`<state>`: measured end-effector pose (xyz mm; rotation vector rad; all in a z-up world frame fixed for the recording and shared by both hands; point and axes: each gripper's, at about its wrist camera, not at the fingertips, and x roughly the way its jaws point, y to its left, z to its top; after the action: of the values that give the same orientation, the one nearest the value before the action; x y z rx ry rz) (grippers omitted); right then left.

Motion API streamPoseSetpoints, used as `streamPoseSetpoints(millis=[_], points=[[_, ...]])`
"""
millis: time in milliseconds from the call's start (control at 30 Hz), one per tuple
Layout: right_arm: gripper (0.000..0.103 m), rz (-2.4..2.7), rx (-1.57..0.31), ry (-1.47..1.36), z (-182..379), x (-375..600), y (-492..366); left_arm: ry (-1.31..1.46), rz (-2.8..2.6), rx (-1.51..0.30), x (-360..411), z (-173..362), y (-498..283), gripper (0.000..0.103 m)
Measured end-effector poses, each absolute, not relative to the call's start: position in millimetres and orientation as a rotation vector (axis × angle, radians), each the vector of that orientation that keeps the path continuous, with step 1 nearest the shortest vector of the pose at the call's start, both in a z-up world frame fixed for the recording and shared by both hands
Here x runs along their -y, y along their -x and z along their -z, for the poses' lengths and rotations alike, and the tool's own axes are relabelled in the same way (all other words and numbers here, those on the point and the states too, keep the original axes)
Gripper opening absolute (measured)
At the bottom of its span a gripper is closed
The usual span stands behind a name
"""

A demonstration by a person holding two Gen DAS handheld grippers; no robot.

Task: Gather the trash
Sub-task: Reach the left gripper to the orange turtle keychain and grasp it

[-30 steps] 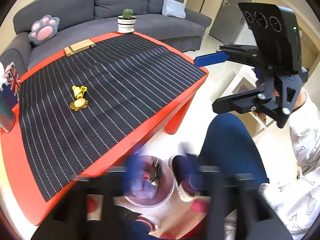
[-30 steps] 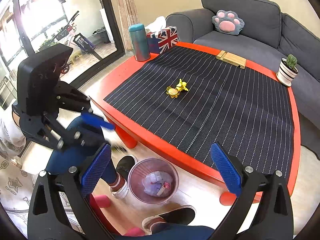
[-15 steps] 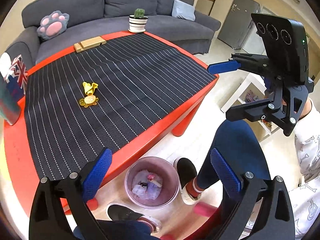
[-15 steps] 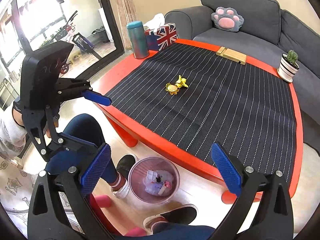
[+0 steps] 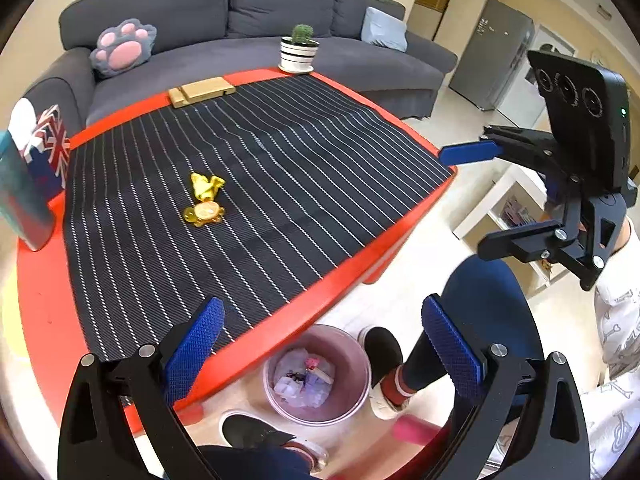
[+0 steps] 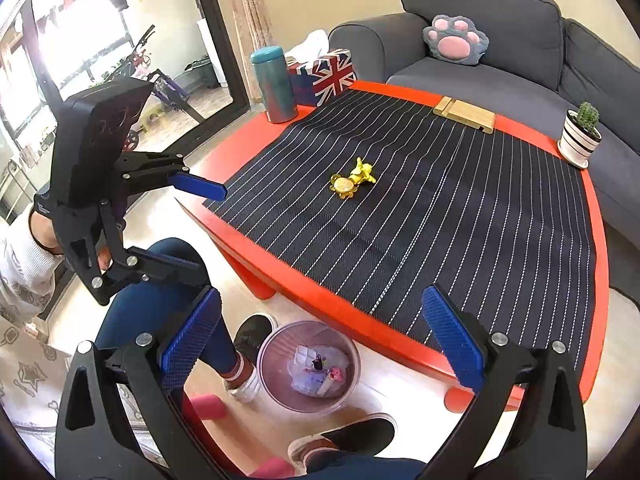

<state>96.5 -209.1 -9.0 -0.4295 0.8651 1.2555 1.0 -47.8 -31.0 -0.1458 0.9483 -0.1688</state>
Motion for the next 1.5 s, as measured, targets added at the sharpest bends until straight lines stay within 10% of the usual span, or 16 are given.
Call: streamPoseSetpoints(millis=[1267, 1500], points=[[0.100, -1.117, -0.966, 0.417, 28, 184, -154, 0.121, -0.144, -1.126, -14, 102, -132, 0.095], [0.100, -1.121, -0.968, 0.413, 31, 184, -155, 0.126, -0.176, -1.133, -17, 109, -131, 0.071]])
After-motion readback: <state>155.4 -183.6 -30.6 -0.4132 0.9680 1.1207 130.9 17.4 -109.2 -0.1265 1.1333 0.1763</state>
